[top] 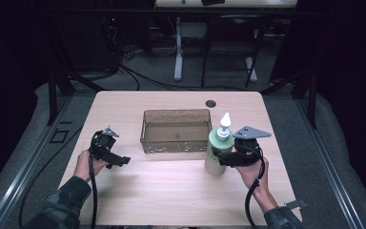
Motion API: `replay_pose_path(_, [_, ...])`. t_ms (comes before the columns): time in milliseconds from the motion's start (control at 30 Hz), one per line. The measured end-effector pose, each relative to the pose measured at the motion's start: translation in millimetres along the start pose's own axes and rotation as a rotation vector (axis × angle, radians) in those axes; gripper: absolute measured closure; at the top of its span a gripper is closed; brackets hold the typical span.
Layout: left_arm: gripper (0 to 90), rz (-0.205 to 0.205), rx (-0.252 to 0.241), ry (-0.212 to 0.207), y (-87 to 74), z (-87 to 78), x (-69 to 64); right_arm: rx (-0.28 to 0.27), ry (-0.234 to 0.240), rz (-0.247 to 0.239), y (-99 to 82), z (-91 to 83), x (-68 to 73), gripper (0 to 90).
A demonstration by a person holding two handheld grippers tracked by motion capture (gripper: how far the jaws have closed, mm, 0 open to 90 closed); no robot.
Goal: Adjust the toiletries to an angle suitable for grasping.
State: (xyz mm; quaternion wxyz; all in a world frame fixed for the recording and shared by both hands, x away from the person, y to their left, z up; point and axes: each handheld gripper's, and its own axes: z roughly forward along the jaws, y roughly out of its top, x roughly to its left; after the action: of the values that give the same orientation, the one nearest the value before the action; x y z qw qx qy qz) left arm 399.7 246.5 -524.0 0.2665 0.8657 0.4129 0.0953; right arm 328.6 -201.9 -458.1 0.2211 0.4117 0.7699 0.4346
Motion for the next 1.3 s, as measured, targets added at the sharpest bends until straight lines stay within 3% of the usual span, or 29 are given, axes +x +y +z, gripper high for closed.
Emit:
replay_pose_path(433, [0.0, -0.001, 0.0, -0.002, 0.4, 0.3, -0.3, -0.006, 0.01, -0.007, 3.8, 7.9, 11.0, 11.8])
replay_pose_path(700, [0.0, 0.002, 0.002, -0.002, 0.4, 0.3, -0.3, -0.006, 0.043, -0.017, 5.8, 14.0, 16.6, 11.5])
replay_pose_path(933, [0.0, -0.003, -0.001, -0.005, -0.7, -0.5, 1.2, 0.0, 0.131, -0.054, 4.4, 5.3, 5.7, 11.8])
replay_pose_path(1167, [0.0, 0.001, 0.004, -0.006, 0.0, 0.5, 0.1, 0.019, 0.2, -0.105, -3.3, -0.1, -8.3, 20.6])
replay_pose_path(1300, [0.0, 0.001, 0.004, -0.006, 0.0, 0.4, 0.2, 0.043, 0.203, -0.115, -5.9, 5.3, -6.3, 20.5])
